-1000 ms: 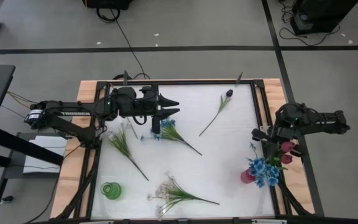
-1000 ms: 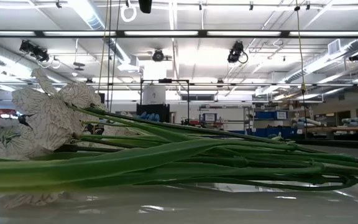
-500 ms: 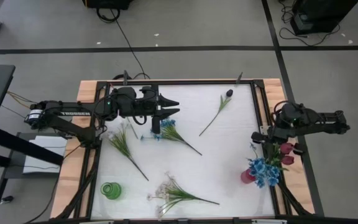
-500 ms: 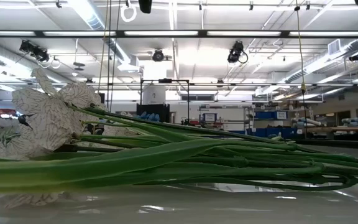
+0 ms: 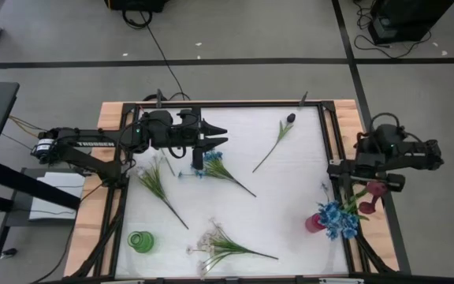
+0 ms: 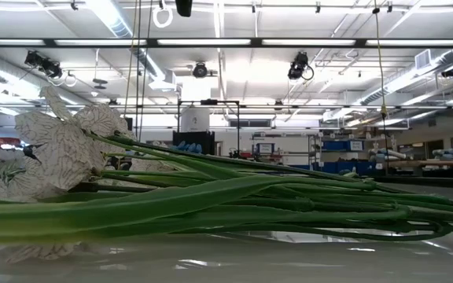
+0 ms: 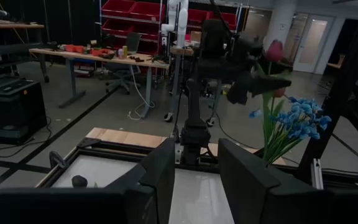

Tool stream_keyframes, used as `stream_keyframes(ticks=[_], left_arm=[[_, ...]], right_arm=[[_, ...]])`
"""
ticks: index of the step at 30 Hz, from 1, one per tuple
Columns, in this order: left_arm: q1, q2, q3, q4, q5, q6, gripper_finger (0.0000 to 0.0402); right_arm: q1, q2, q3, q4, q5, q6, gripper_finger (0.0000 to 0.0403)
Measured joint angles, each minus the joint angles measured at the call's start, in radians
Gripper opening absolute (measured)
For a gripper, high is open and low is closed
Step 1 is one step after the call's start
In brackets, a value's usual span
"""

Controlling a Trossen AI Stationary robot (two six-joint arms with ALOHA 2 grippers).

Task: Sort flowers into vase by color
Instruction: Put the red tulip flower into the red flower vase

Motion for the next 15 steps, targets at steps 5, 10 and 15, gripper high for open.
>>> stream_keyframes(ticks=[5, 10, 15], left_arm=[[0.000, 0.000, 0.000, 0.000, 0.000, 0.000, 0.0126], [0.000, 0.000, 0.000, 0.000, 0.000, 0.000, 0.0126], [0.000, 0.000, 0.000, 0.000, 0.000, 0.000, 0.0126]], right_arm=[[0.000, 0.000, 0.006, -0.178, 0.054, -0.142, 0.0275], [0.000, 0.010, 0.005, -0.351, 0.063, -0.268, 0.0267], [0.000, 0.009, 0.005, -0.352, 0.043, -0.146, 0.0267]])
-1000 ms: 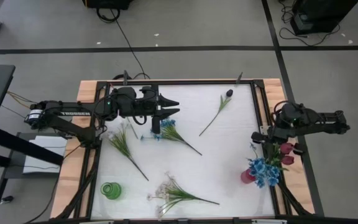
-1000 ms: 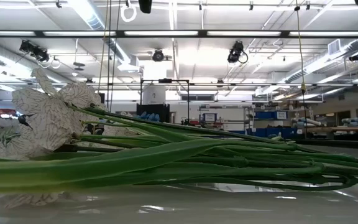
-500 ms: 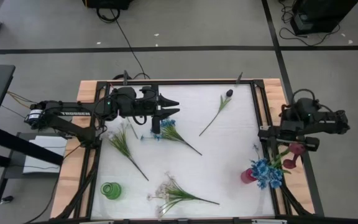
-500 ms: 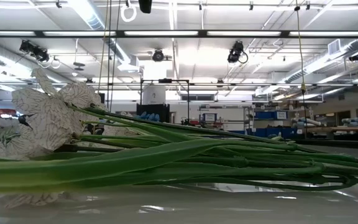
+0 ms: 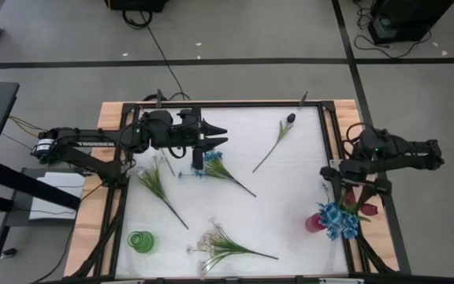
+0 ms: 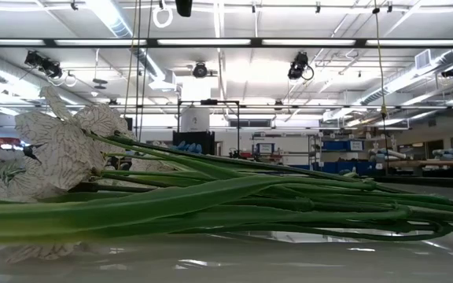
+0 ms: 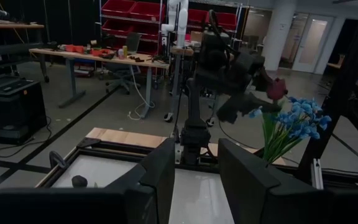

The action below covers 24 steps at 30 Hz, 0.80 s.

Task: Sort flowers into vase by color
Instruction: Put the red tulip flower into the red flower vase, then put the blue flowers into the red flower vase

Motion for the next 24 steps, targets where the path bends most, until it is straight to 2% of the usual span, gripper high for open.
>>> stream_keyframes(ticks=[8, 17, 24], left_arm=[[0.000, 0.000, 0.000, 0.000, 0.000, 0.000, 0.0126], [0.000, 0.000, 0.000, 0.000, 0.000, 0.000, 0.0126], [0.000, 0.000, 0.000, 0.000, 0.000, 0.000, 0.0126]], right_arm=[[0.000, -0.003, 0.000, 0.056, -0.041, 0.053, 0.0268], [0.000, -0.007, 0.000, 0.353, -0.033, 0.082, 0.0268], [0.000, -0.007, 0.001, 0.552, 0.130, 0.023, 0.0268]])
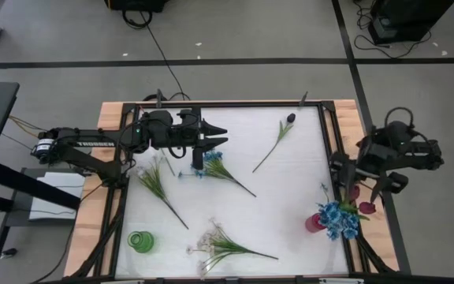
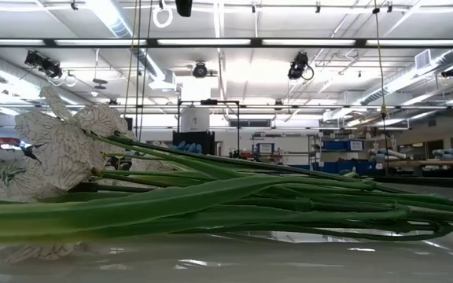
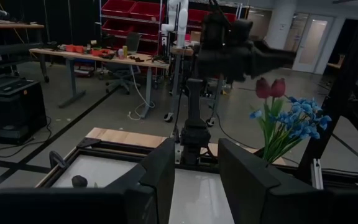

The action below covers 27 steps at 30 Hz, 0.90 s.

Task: Sort flowers into vase by color
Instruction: Put the blue flowers into the red flower vase

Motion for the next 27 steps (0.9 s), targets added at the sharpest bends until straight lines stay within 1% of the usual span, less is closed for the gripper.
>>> stream_keyframes(ticks=[5, 9, 14, 17, 23, 27], left_arm=[[0.000, 0.000, 0.000, 0.000, 0.000, 0.000, 0.0126], [0.000, 0.000, 0.000, 0.000, 0.000, 0.000, 0.0126], [0.000, 0.000, 0.000, 0.000, 0.000, 0.000, 0.0126], [0.000, 0.000, 0.000, 0.000, 0.000, 0.000, 0.0126], [0.000, 0.000, 0.000, 0.000, 0.000, 0.000, 0.0126], [0.000, 0.000, 0.000, 0.000, 0.000, 0.000, 0.0126]], right_arm=[[-0.002, 0.000, 0.000, 0.086, 0.226, -0.112, 0.0268], [-0.002, 0.003, 0.000, 0.088, 0.415, -0.202, 0.0268], [-0.002, 0.020, 0.000, 0.098, 0.615, -0.275, 0.0268], [-0.002, 0.052, 0.000, 0.136, 0.737, -0.307, 0.0268], [-0.002, 0.137, 0.000, 0.220, 0.932, -0.322, 0.0268], [-0.002, 0.191, 0.000, 0.244, 1.010, -0.265, 0.0268]])
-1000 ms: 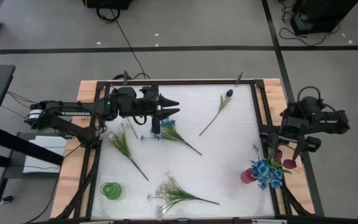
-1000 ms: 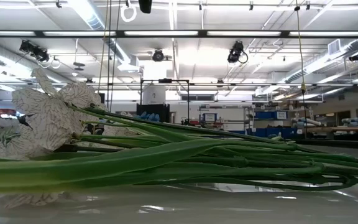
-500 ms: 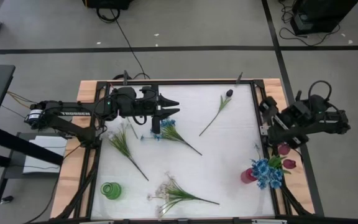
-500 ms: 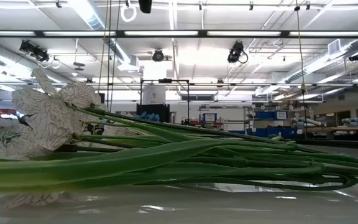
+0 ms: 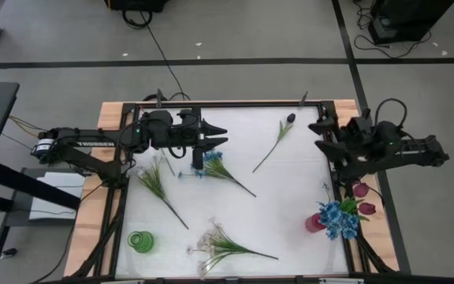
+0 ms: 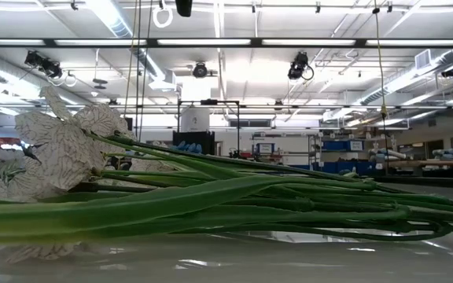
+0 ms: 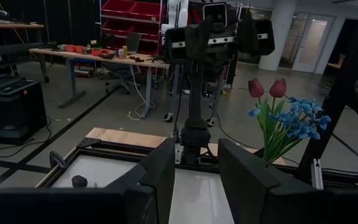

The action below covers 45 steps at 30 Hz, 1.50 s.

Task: Sort flowers into vase by color
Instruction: Put the blue flowers into the red flower vase

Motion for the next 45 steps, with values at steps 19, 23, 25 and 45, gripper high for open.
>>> stream_keyframes(ticks=[19, 23, 25, 45], left_arm=[[0.000, 0.000, 0.000, 0.000, 0.000, 0.000, 0.0126], [0.000, 0.000, 0.000, 0.000, 0.000, 0.000, 0.0126], [0.000, 0.000, 0.000, 0.000, 0.000, 0.000, 0.0126], [0.000, 0.000, 0.000, 0.000, 0.000, 0.000, 0.0126]], right_arm=[[-0.179, 0.412, 0.162, -0.210, 0.163, 0.022, 0.0268], [-0.255, 0.546, 0.163, -0.214, 0.017, 0.092, 0.0268], [-0.276, 0.615, 0.163, -0.221, -0.057, 0.119, 0.0268], [-0.168, 1.166, 0.387, -0.454, -0.105, 0.066, 0.0265]])
